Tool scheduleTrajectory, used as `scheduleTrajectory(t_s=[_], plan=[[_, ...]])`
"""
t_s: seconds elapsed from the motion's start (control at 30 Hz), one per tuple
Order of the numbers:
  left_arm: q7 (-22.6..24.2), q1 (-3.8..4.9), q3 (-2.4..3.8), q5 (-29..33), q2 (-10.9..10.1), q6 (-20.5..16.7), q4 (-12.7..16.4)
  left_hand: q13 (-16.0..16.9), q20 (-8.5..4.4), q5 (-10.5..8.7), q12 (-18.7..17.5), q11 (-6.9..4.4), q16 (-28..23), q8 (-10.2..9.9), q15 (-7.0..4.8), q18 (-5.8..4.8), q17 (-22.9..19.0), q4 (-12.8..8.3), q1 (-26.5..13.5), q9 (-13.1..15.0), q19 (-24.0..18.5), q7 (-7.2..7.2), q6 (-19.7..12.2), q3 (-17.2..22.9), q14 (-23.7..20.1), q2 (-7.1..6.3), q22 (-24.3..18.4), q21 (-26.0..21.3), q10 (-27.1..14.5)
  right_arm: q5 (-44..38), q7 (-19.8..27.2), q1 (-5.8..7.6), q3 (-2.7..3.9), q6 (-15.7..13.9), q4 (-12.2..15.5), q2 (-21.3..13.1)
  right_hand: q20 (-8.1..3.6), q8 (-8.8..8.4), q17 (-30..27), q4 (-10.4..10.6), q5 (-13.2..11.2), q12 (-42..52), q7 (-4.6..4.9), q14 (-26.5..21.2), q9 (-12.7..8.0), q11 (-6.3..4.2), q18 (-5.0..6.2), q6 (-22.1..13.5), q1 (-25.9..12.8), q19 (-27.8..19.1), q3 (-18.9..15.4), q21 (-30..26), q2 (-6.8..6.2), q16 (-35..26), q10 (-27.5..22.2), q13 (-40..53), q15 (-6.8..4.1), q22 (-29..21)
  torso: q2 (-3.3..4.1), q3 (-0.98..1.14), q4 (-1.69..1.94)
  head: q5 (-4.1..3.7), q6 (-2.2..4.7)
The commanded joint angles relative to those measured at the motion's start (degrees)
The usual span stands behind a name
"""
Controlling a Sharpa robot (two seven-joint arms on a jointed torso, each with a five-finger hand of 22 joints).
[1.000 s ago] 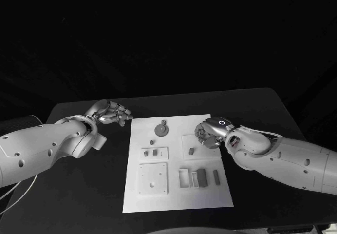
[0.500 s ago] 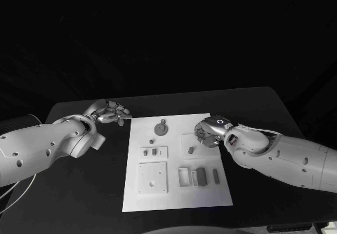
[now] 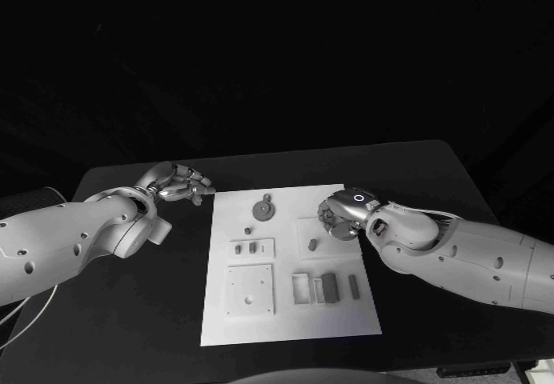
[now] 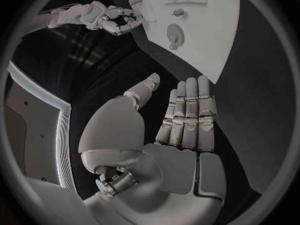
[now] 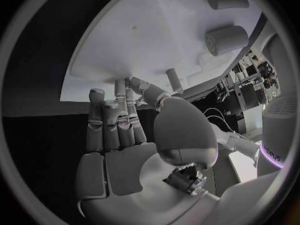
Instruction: Assemble the parts on the task board
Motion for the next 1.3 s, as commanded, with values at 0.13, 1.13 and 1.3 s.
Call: scheduleTrajectory(t_s=[0.13,1.13,1.3], plan=[[0.0,0.03,0.02,-0.4,0.0,-0.4,0.2,-0.1,0.06,0.06,-0.3,0.39,-0.4,0.1,-0.05,0.81,0.1,0.3,0.1,-0.1,0.3,0.00,-0.4,-0.1,0.3,0.36,0.1,-0.3,0.0,-1.2,-1.2,-0.66,-0.54,4.5,-0.2,0.1,-0.52,0.37,-0.1,-0.1,0.3,-0.3,-0.10,0.1,0.1,-0.04,1.26,0.9,0.7,0.1,0.1,0.3,1.09,0.4,0.8,0.1,-0.37,0.5,0.00,0.02,0.00,-0.06,-0.18],[-0.1,0.03,0.01,-0.5,0.0,-0.6,-0.2,-0.2,-0.01,0.09,-0.7,0.55,-0.6,0.1,-0.12,0.80,0.5,0.3,0.2,-0.2,0.5,0.07,-0.5,-0.1,0.6,0.25,0.2,-0.3,-0.2,-1.4,-1.4,0.03,-0.44,3.3,1.4,-0.5,-0.69,0.68,-0.1,-0.1,0.3,-0.3,-0.49,0.5,0.1,-0.46,1.26,1.9,0.6,0.5,-0.2,0.6,1.09,0.5,2.0,0.3,-0.80,0.5,0.01,-0.01,0.02,0.04,0.00],[0.0,0.02,0.01,-0.5,0.0,-0.5,-0.2,-0.2,-0.03,0.09,-0.7,0.56,-0.6,0.1,-0.14,0.80,0.6,0.3,0.2,-0.2,0.6,0.08,-0.6,-0.2,0.6,0.24,0.2,-0.3,-0.3,-1.3,-1.4,0.06,-0.25,3.1,1.7,-0.8,-0.70,0.68,-0.2,-0.1,0.4,-0.3,-0.51,0.6,0.1,-0.48,1.26,1.9,0.5,0.5,-0.2,0.6,1.04,0.5,2.0,0.4,-0.82,0.5,0.01,0.00,0.02,0.09,0.05]])
